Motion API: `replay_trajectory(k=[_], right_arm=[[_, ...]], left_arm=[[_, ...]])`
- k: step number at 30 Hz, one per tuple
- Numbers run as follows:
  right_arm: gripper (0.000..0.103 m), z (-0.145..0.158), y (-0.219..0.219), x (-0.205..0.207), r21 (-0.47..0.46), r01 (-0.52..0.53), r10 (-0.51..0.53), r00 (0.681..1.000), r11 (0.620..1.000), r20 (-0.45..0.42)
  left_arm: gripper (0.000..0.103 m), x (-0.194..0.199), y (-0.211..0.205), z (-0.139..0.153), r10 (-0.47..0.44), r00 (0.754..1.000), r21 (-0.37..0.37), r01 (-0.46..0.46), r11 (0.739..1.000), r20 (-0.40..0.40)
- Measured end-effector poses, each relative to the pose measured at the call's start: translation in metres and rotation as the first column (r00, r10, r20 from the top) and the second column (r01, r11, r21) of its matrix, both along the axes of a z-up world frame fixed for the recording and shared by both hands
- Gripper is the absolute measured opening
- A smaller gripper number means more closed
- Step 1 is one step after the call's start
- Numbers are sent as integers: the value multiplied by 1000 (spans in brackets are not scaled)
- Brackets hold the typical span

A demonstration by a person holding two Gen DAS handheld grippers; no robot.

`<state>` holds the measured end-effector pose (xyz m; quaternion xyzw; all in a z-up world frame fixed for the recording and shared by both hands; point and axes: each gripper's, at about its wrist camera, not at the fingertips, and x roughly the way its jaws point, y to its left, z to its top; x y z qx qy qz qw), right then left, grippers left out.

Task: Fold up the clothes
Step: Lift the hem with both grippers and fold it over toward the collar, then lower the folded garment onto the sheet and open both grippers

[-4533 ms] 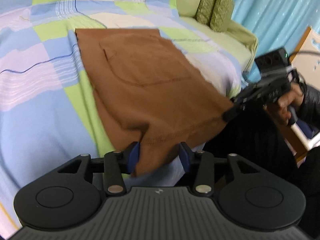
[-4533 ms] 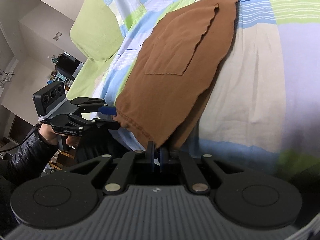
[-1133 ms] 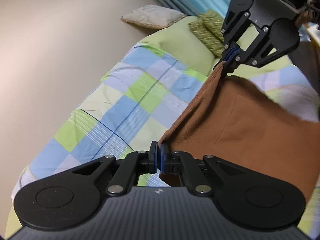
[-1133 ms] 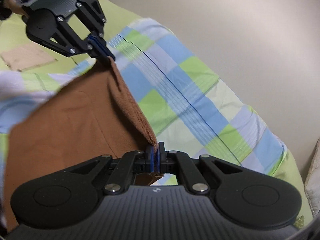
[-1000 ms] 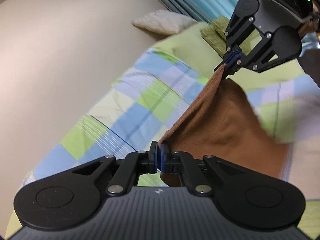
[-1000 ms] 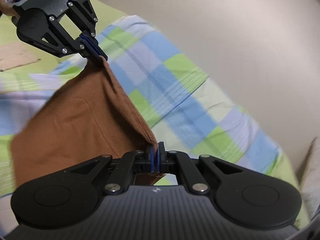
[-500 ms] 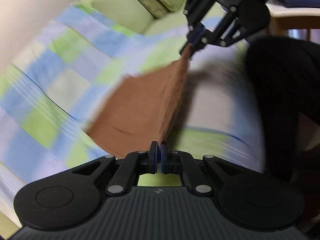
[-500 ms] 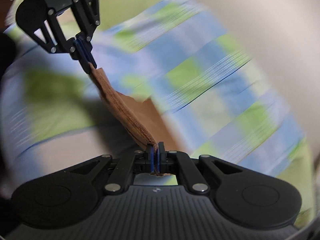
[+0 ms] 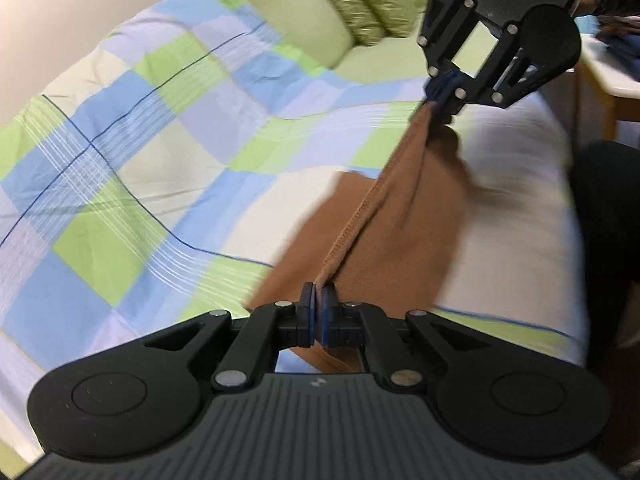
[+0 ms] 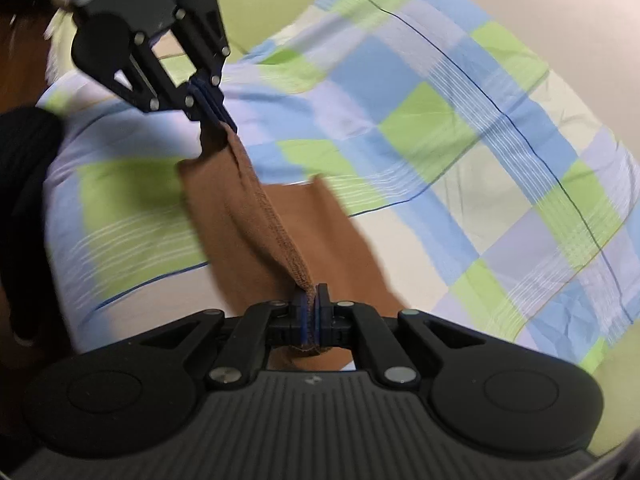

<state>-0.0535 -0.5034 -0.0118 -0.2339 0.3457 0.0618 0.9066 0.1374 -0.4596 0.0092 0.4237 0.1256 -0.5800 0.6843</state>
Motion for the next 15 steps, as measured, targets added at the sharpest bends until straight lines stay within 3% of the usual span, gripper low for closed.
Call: replay_trajectory(k=[4,7,12,15], right_arm=[[1,-12,-66,62,174,52,-34,994,983,-101],[1,-32,-91,84,240,81,-51,991,967,-127],[6,-64,-115,86,336,127,-88,988,933,-128],[7,-72,-133,77,453,161,-136,987,877,-87]], left_arm=[[0,44,-45,-24,17,1000,38,-16,999,-15],[0,69,-64,-42,26,999,58,-24,998,-39],[0,88,-77,-73,54,996,93,-47,995,-76],[3,90,-73,-77,81,991,71,-74,995,-105]])
